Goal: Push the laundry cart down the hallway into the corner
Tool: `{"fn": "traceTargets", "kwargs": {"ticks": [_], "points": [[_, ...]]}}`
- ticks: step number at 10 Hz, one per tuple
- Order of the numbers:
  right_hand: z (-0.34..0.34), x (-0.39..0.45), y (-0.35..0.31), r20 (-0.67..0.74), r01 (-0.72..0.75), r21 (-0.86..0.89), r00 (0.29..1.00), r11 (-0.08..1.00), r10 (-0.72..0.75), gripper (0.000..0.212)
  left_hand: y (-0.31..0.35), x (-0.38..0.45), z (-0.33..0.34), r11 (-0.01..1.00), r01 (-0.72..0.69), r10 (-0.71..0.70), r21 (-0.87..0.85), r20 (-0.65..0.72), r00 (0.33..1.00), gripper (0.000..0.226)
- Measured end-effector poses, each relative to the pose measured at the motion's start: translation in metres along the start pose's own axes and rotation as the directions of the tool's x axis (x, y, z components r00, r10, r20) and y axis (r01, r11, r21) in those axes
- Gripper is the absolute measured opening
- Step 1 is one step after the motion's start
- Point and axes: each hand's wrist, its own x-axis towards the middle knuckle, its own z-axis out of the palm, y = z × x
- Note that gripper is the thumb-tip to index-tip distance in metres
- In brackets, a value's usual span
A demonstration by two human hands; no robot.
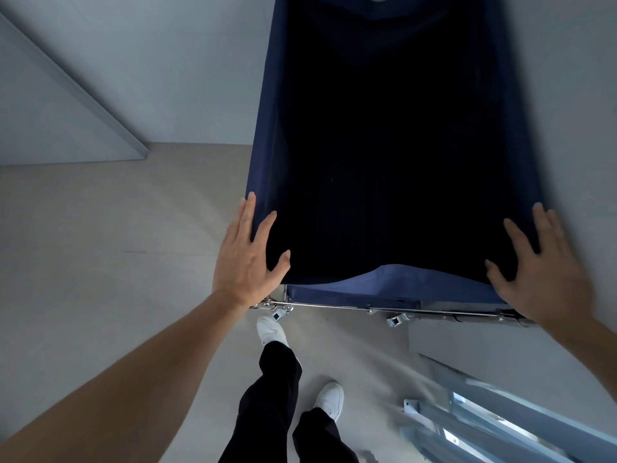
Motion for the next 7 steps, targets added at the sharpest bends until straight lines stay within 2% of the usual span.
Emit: {"fn": "traceTargets", "kwargs": {"ticks": [2, 4, 5, 6, 7], "points": [[0.000, 0.001, 0.004, 0.035, 0.010, 0.001, 0.999, 1.000, -0.010, 0.073, 0.000, 0.000, 0.002, 1.000, 0.003, -0.003, 0.016, 0.001, 1.000, 0.071], [-0.009, 0.001, 0.000, 0.182, -0.014, -0.046, 0.983, 0.999, 0.023, 0.079, -0.001, -0.002, 0.001, 0.999, 0.002, -0.003, 0.038, 0.026, 1.000, 0.070], [-0.022, 0.006, -0.007, 0.283, -0.074, -0.051, 0.955, 0.996, 0.085, 0.083, -0.002, -0.003, -0.004, 0.999, 0.006, -0.011, 0.050, 0.112, 0.994, 0.076], [-0.039, 0.009, -0.027, 0.317, -0.114, -0.049, 0.940, 0.992, 0.124, 0.084, -0.002, 0.003, -0.014, 0.998, 0.022, -0.035, 0.061, 0.218, 0.975, 0.080], [-0.060, 0.007, -0.060, 0.249, -0.067, 0.032, 0.967, 0.997, 0.057, 0.081, 0.002, 0.001, -0.037, 0.996, 0.076, -0.061, -0.055, 0.235, 0.970, 0.077]]}}
